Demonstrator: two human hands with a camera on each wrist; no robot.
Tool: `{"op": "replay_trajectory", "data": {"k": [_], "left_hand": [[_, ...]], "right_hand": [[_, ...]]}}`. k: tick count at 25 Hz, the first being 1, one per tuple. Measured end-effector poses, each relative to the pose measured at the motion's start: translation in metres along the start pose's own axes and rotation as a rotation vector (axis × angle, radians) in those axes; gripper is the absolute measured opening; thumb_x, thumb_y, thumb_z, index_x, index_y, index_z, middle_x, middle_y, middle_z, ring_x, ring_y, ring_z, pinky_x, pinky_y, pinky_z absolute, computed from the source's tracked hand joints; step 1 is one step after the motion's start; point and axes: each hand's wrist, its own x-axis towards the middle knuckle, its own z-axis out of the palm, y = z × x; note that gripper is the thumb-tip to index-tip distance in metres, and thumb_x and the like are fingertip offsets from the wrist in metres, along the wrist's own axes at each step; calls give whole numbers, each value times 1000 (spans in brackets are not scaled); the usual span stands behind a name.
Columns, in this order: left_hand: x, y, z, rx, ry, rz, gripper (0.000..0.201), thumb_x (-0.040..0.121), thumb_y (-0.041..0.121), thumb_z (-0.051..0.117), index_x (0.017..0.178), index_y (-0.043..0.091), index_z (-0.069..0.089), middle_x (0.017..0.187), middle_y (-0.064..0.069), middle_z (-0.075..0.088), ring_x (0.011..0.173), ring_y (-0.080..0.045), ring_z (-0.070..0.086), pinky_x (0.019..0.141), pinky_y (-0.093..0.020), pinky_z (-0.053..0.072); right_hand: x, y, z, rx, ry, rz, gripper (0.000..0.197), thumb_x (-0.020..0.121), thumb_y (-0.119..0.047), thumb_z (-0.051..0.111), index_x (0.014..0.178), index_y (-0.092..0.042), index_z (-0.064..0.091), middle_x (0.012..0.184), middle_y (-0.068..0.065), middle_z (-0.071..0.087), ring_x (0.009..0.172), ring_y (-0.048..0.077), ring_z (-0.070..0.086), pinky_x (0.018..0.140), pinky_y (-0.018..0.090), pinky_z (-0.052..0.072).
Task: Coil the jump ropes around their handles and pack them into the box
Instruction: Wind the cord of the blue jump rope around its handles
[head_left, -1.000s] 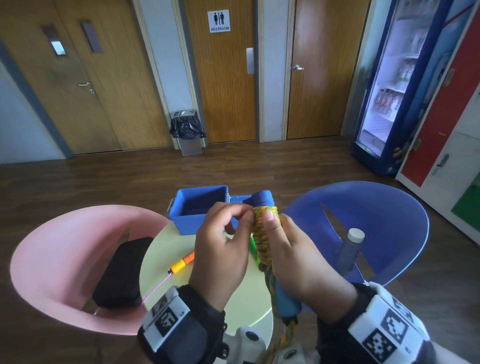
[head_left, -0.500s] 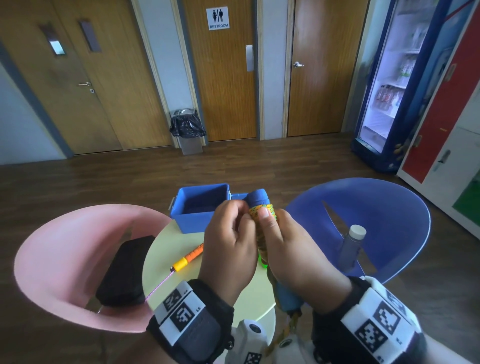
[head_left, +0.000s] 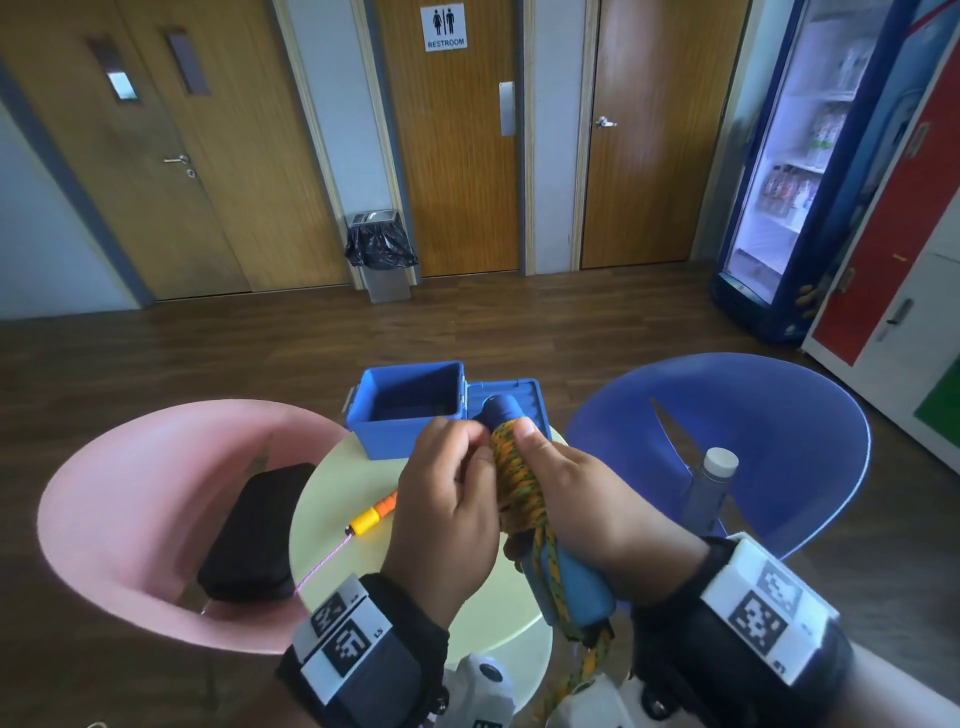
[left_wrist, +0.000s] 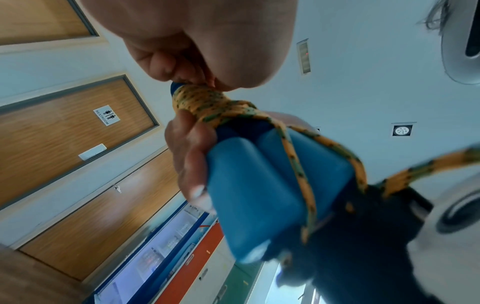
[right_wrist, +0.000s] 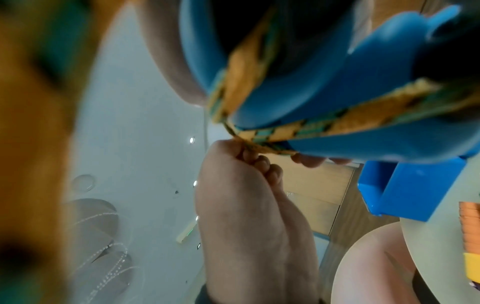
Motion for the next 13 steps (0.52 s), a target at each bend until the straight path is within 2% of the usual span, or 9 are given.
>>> {"op": "replay_trajectory", "data": {"k": [3, 6, 8, 12, 13], "left_hand": [[5, 1, -9, 76, -26, 123, 13, 93, 14, 53, 94, 12, 65, 90, 1, 56, 83, -8, 56, 72, -21, 46], [17, 3, -16, 108, -12, 208, 14, 91, 16, 59, 94, 10, 72, 89, 1, 64, 80, -8, 61, 70, -24, 50], [20, 5, -19, 107, 4, 208, 14, 89, 14, 63, 96, 11, 74, 90, 4, 68, 80, -8, 64, 70, -25, 52], [14, 11, -18, 38, -13, 140, 20, 88, 10, 62, 106, 17, 62, 90, 13, 65, 76, -4, 61, 68, -9, 44], [13, 12, -16, 19, -29, 129, 23, 88, 9, 62, 108, 20, 58, 89, 13, 64, 72, -6, 60, 65, -10, 44]], "right_hand": [[2, 1, -3, -16, -10, -2, 65, 99, -59, 36, 104, 1, 59, 78, 22, 64, 62, 34, 64, 67, 49, 58], [5, -1, -7, -6, -31, -2, 62, 97, -62, 37, 107, -4, 57, 81, 20, 65, 64, 33, 65, 74, 53, 58], [5, -3, -7, -9, -28, -8, 60, 96, -63, 38, 107, -7, 56, 81, 18, 66, 64, 31, 65, 76, 53, 58], [1, -5, -1, -89, 39, -56, 57, 95, -63, 38, 105, -9, 56, 84, 18, 67, 65, 28, 66, 76, 52, 58], [-2, -4, 0, -115, 54, -71, 57, 96, -63, 36, 104, -10, 55, 84, 16, 68, 66, 28, 67, 76, 50, 58]]}}
